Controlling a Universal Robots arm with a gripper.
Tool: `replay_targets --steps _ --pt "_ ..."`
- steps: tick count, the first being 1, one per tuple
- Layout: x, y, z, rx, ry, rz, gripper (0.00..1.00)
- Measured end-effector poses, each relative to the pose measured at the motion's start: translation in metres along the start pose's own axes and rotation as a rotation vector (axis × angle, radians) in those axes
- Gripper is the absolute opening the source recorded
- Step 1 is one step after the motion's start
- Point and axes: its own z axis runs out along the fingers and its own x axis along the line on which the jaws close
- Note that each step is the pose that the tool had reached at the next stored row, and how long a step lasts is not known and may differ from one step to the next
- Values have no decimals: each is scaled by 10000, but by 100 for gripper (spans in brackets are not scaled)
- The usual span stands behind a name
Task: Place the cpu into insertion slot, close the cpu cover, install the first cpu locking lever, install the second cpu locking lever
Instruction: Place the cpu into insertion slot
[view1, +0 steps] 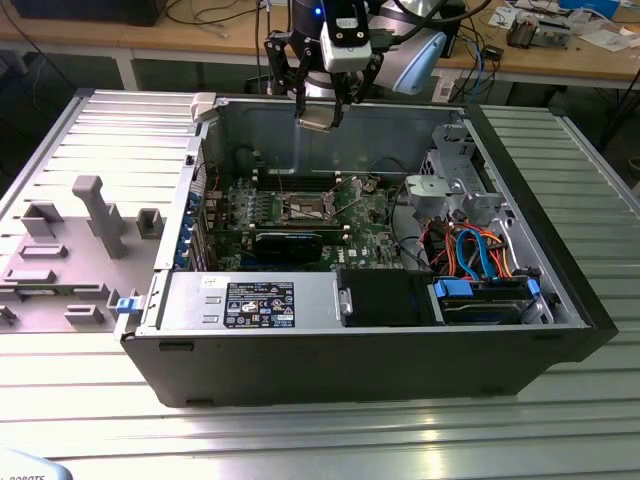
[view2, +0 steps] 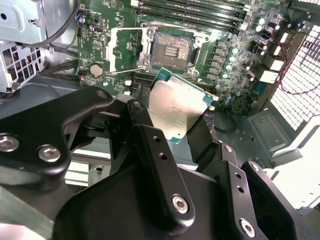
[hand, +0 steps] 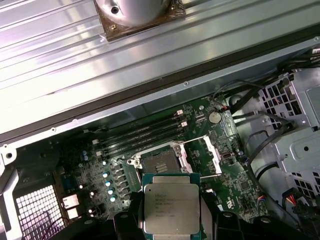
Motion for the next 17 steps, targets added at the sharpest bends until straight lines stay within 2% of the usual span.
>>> replay_targets --steps 7,17 --pt "0 0 2 2 -67 701 54" --pt "0 0 3 1 -68 713 54"
